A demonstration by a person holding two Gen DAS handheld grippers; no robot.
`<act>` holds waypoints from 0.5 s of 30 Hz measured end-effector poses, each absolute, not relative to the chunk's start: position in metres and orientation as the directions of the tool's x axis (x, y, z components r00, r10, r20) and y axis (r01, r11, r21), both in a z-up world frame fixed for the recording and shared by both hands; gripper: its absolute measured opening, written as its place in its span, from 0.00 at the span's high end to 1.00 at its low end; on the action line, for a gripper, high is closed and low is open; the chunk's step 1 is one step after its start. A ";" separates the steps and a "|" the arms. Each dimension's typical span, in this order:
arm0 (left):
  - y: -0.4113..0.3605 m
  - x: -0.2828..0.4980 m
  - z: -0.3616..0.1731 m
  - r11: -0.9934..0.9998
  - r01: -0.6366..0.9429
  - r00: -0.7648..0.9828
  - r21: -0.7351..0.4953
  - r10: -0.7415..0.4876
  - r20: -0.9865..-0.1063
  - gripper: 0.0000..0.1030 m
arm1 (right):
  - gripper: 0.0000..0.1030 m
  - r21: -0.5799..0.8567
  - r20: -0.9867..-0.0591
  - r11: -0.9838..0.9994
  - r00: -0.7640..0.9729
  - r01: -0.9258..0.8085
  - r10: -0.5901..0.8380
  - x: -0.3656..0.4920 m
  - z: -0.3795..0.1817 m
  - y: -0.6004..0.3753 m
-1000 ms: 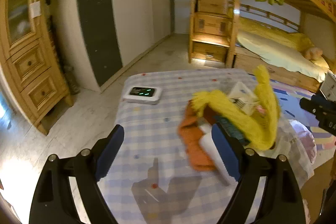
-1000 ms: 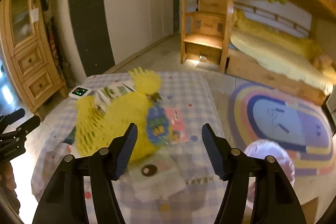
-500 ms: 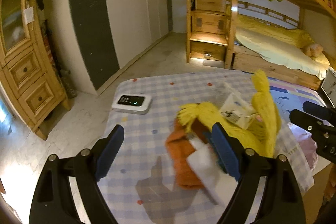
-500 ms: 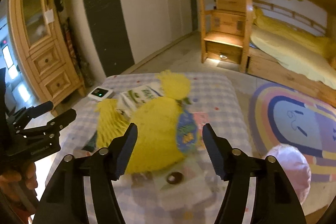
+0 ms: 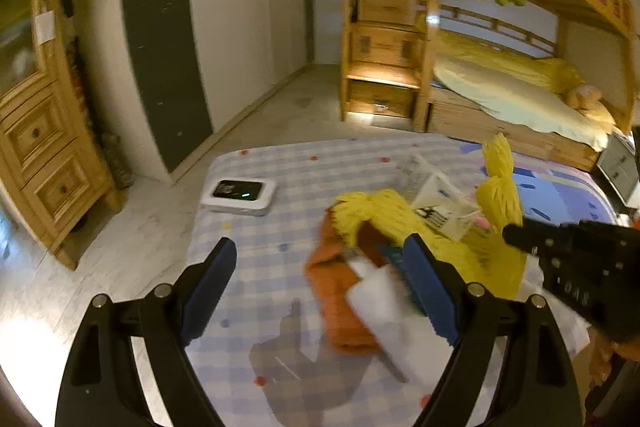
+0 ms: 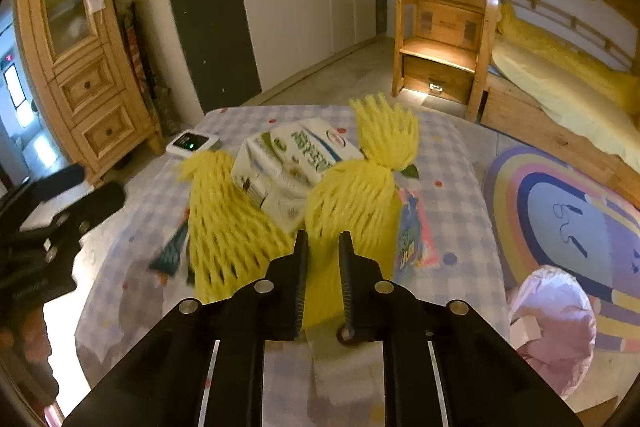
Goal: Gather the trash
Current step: 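Move both grippers back over the table toward the yellow foam nets, then grasp the dark green snack wrapper with the left gripper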
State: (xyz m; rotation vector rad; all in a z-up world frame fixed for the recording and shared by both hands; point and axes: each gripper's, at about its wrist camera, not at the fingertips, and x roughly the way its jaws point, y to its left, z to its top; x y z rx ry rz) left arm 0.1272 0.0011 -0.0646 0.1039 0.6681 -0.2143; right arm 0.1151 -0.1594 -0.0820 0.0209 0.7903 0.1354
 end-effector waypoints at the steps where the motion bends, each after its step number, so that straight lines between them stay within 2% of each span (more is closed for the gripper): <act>1: -0.004 0.127 -0.064 0.968 0.251 0.760 0.023 -0.182 -0.623 0.19 | 0.88 0.069 -0.707 0.991 0.695 -0.115 0.130 0.111 -0.083 -0.161; 6: -0.034 0.132 -0.062 0.941 0.336 0.748 0.033 -0.245 -0.617 0.11 | 0.89 0.091 -0.707 0.989 0.692 -0.115 0.146 0.096 -0.087 -0.171; 15: -0.091 0.158 -0.083 0.899 0.419 0.706 0.128 -0.234 -0.668 0.11 | 0.89 0.153 -0.669 0.983 0.721 -0.101 0.178 0.085 -0.081 -0.183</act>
